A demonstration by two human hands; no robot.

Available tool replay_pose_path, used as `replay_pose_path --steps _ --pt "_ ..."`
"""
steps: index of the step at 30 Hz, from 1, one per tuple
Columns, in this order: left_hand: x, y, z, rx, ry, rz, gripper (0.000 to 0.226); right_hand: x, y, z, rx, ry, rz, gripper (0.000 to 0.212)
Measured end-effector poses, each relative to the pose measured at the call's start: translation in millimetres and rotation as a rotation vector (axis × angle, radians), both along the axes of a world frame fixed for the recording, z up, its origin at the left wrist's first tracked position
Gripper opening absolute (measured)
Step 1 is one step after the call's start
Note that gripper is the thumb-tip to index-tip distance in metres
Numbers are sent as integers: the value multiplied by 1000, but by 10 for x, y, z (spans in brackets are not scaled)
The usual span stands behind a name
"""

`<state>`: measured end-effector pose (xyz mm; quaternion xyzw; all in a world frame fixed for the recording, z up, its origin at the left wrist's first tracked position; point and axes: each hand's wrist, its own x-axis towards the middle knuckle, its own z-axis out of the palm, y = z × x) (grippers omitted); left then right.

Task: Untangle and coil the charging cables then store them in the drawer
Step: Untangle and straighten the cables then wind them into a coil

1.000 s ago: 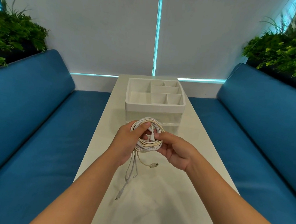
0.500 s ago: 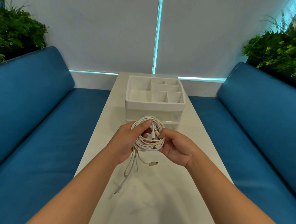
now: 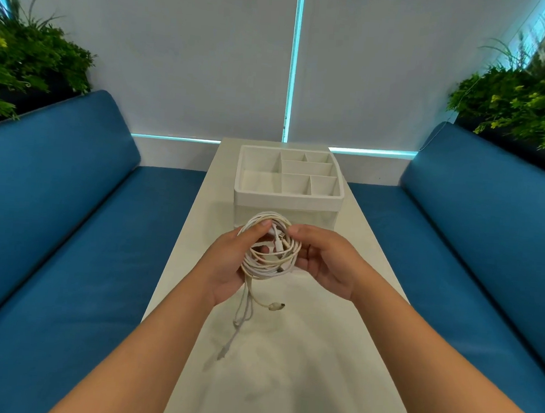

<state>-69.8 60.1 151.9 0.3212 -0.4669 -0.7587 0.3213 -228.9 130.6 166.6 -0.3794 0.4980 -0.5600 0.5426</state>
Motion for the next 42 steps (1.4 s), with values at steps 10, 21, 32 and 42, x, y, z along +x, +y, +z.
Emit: replay_pose_path --steps 10,21,32,42 --pt "-46 9 -88 -7 -65 44 32 147 -9 -295 -198 569 -148 25" --pt "33 15 -124 97 -16 27 26 155 27 -318 -160 485 -7 57" --pt "66 -10 -48 -69 -156 -17 24 84 -29 242 62 734 348 52" --pt "124 -64 -16 -67 -189 -220 43 9 -96 179 143 760 393 23"
